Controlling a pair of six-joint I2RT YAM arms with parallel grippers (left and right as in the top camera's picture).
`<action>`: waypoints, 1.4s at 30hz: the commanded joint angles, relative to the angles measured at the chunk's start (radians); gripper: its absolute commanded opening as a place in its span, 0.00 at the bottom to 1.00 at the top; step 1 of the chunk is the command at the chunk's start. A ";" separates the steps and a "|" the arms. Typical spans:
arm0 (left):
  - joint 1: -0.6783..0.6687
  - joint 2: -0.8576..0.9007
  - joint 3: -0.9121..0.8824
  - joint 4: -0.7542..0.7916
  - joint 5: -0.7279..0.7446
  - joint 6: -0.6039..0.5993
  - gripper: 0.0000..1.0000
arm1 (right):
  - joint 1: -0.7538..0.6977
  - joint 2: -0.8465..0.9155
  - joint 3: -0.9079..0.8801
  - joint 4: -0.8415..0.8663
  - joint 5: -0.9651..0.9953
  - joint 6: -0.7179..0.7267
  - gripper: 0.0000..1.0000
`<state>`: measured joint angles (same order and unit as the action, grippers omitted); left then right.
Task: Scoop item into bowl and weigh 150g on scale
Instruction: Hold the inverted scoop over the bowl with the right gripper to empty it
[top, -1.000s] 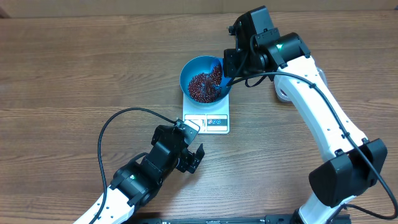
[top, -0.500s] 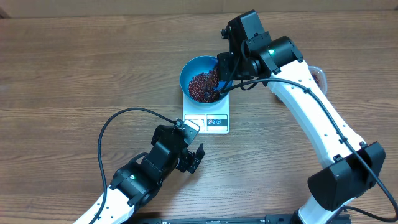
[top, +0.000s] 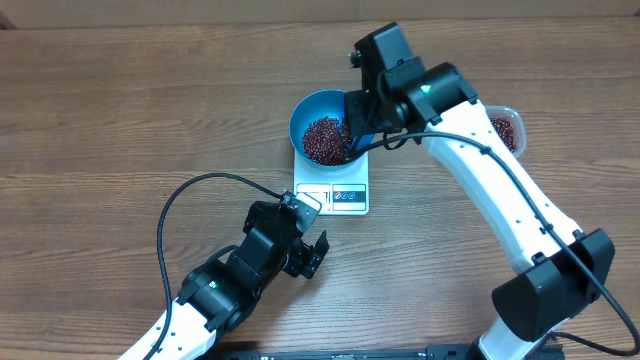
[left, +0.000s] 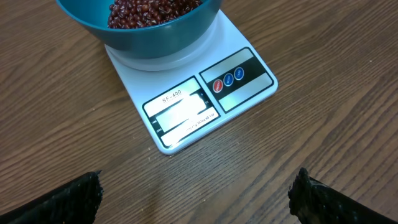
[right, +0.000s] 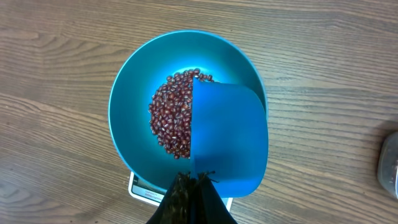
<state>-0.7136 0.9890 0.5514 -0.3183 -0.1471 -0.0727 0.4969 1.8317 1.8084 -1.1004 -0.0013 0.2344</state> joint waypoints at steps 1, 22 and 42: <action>-0.006 0.004 -0.002 0.001 -0.010 -0.010 1.00 | 0.038 -0.050 0.040 0.005 0.072 -0.026 0.04; -0.006 0.004 -0.002 0.001 -0.010 -0.010 1.00 | 0.121 -0.050 0.040 0.005 0.257 -0.030 0.04; -0.006 0.004 -0.002 0.001 -0.010 -0.010 0.99 | 0.177 -0.050 0.040 0.001 0.338 -0.052 0.04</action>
<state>-0.7136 0.9890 0.5514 -0.3187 -0.1471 -0.0727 0.6678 1.8317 1.8084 -1.1004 0.3046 0.1890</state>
